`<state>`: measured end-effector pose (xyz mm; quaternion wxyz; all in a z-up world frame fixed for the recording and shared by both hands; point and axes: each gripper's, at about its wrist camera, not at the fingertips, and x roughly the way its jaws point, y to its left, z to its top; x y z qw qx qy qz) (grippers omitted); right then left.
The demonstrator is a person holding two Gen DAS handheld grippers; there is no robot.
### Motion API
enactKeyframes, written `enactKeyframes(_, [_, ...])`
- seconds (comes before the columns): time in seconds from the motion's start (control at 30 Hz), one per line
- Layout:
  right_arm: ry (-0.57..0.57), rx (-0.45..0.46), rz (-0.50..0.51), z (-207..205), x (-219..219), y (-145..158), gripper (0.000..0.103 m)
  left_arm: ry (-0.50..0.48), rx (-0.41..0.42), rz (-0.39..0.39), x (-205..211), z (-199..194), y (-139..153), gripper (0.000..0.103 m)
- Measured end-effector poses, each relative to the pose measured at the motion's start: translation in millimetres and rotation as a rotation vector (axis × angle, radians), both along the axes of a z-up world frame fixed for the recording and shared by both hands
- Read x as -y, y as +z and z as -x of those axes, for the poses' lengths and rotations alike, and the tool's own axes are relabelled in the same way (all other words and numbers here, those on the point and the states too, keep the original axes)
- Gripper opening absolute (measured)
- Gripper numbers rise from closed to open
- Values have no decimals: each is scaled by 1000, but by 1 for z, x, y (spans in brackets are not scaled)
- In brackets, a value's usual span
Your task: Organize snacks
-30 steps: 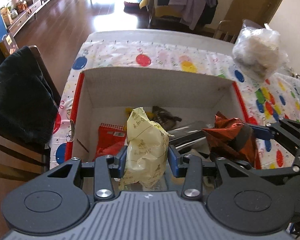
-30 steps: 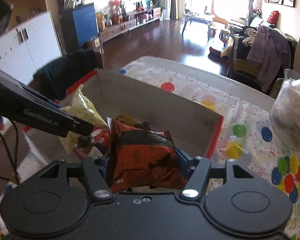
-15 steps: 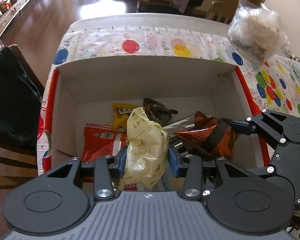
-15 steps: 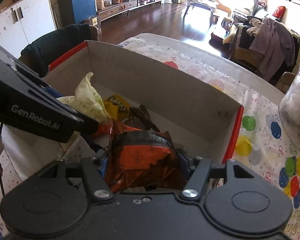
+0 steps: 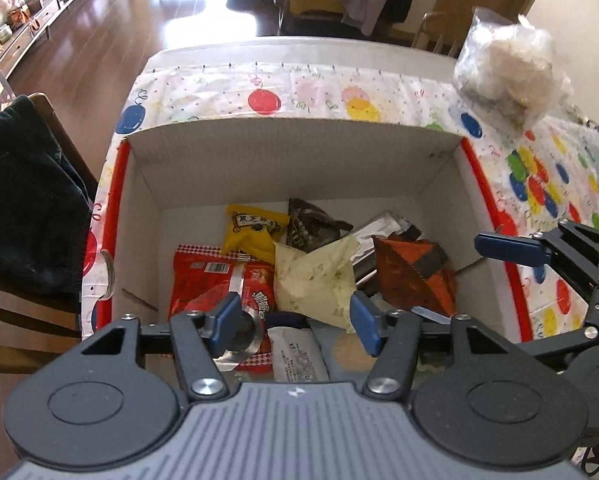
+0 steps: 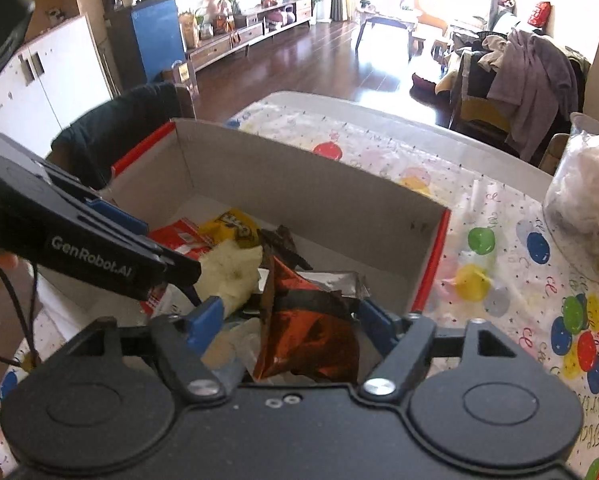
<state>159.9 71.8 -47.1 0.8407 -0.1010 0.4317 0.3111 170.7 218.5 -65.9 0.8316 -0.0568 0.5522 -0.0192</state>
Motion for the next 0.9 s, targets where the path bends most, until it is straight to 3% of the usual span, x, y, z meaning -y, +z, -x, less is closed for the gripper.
enactKeyframes(0.13, [-15, 2, -45, 5, 13, 13, 80, 7, 34, 17, -1, 12, 11, 68])
enactKeyframes(0.47, [-70, 48, -158, 24, 49, 48, 99, 13, 163, -3, 6, 48, 44, 72])
enactKeyframes(0.67, [-96, 72, -204, 38, 62, 62, 99, 3, 225, 3, 15, 69, 61, 73])
enactKeyframes(0.9, [-127, 86, -259, 56, 76, 72, 103, 36, 279, 13, 16, 94, 73, 81])
